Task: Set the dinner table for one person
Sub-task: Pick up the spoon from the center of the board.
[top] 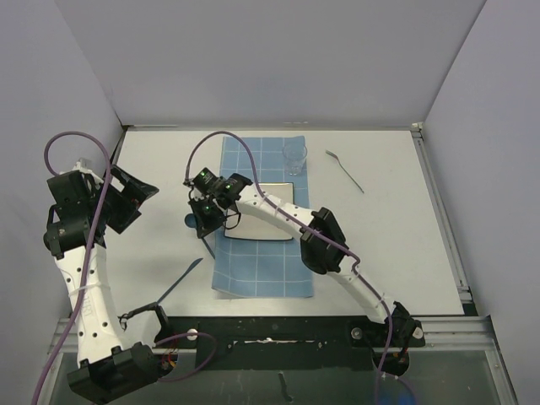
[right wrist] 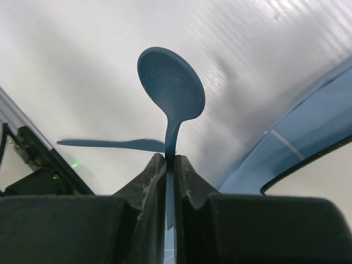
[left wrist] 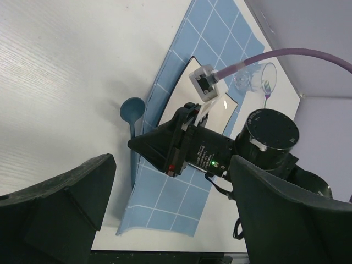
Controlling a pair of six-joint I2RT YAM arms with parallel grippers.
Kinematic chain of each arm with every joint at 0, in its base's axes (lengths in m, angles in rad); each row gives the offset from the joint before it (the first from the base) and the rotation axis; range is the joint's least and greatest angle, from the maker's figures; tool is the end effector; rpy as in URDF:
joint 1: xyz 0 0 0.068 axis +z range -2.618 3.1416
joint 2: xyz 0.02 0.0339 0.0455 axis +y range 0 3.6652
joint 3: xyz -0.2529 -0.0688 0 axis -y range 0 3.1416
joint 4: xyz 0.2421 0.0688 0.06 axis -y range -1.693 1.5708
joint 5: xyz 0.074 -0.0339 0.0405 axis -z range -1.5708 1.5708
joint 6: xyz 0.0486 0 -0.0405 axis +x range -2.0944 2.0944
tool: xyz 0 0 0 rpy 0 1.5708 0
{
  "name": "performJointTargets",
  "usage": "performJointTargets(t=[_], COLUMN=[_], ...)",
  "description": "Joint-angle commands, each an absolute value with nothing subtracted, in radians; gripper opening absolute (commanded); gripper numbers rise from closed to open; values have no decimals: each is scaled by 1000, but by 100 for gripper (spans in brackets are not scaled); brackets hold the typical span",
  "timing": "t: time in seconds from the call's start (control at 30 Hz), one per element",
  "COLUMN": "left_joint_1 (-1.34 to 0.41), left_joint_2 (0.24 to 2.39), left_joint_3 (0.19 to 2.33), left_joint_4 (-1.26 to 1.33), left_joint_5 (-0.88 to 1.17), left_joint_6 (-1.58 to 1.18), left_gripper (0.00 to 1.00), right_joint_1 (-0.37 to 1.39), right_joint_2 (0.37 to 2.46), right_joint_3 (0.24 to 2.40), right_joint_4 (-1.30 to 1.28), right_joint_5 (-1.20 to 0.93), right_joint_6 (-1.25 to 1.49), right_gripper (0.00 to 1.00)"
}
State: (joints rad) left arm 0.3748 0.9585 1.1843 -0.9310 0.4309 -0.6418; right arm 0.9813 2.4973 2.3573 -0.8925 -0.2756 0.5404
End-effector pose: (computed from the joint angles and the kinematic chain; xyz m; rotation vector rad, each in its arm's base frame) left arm 0.1816 0.0496 0.3565 -0.9020 2.0894 -0.6304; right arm 0.2849 0.4497 0.1873 -0.7228 2.7316 0.8206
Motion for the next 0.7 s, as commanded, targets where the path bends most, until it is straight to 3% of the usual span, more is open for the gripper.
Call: performJointTargets(t=[0.0,0.27,0.67], left_joint_1=[381,381,381], left_joint_2=[933,925,904], left_joint_3=[1230,1224,1189], left_joint_4=[-900,-895,-893], left_joint_5=[443,454,469], left_joint_6=[-622,-627,-631], left_gripper=[84,84,84], right_joint_1=[1014,1035,998], right_joint_2=[2384,2273,2061], right_joint_3=[2464,2464,2271], right_joint_4=[-894,-912,-1131], right_joint_5=[-314,-229,296], right_joint_6=[558,544,488], right_gripper=[0,0,0])
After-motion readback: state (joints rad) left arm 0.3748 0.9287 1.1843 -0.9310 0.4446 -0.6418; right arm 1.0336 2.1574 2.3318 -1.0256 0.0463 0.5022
